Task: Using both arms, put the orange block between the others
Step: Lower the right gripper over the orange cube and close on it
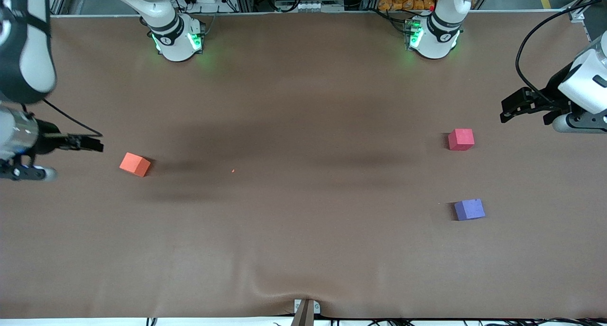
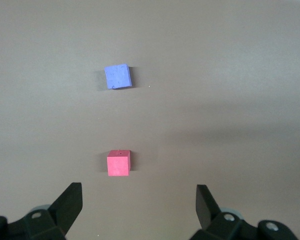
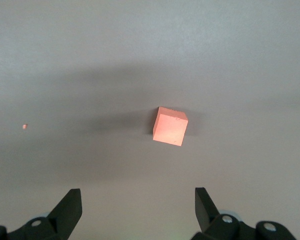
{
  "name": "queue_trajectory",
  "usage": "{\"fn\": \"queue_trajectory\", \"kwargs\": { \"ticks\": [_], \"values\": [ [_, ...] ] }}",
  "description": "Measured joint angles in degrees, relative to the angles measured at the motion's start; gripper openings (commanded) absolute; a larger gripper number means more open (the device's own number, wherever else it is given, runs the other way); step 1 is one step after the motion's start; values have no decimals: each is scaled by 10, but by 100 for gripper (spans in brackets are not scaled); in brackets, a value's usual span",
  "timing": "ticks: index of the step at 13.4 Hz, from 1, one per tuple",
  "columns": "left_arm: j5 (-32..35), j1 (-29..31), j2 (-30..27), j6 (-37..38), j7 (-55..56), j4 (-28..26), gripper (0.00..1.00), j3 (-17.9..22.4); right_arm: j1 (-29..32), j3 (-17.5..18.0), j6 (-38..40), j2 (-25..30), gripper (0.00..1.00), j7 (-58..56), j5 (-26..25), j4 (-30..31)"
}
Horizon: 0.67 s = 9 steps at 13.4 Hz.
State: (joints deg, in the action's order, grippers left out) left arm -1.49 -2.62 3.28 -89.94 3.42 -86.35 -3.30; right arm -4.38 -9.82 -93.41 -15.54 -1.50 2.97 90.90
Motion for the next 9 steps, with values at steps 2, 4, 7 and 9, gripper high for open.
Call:
{"fn": "queue_trajectory", "kwargs": {
  "ticks": [2, 4, 7, 9],
  "values": [
    [0, 0, 0, 0, 0, 0, 100, 0, 0, 0, -16, -28, 100, 0, 0, 0],
    [0, 0, 0, 0, 0, 0, 100, 0, 1, -1, -26, -54, 100, 0, 0, 1],
    [0, 0, 0, 0, 0, 0, 100, 0, 7, -4, -63, -101, 100, 0, 0, 3],
    [0, 0, 0, 0, 0, 0, 100, 0, 12, -4, -89, -137, 100, 1, 0, 4]
  ]
}}
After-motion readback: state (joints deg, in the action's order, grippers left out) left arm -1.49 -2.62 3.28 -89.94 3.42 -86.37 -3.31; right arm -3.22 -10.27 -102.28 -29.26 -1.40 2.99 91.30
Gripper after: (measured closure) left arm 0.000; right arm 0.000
